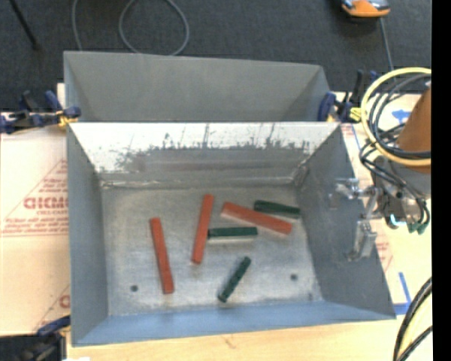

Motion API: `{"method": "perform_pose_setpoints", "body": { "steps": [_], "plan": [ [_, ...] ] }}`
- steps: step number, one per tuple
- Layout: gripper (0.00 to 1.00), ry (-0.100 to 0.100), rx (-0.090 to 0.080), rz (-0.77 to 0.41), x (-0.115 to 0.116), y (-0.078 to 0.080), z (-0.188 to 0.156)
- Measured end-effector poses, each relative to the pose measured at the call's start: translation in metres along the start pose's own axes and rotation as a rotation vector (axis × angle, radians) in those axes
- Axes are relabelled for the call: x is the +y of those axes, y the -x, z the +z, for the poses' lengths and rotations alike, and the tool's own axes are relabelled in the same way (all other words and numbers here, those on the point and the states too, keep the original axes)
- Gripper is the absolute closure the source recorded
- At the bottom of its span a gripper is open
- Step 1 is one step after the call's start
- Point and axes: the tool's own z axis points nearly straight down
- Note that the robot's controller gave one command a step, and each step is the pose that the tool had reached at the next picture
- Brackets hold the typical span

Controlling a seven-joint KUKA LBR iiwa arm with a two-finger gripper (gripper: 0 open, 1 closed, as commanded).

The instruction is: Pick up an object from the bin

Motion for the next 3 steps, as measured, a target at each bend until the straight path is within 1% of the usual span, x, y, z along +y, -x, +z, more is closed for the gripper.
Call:
{"method": "perform_pose_setpoints", "body": {
  "steps": [1, 3],
  "plan": [
    [0.00, 0.002, -0.007, 0.167, 0.0437, 0.0844, 0.1637],
    [0.00, -0.002, -0.013, 0.157, 0.0406, 0.0879, 0.1605]
  ]
}}
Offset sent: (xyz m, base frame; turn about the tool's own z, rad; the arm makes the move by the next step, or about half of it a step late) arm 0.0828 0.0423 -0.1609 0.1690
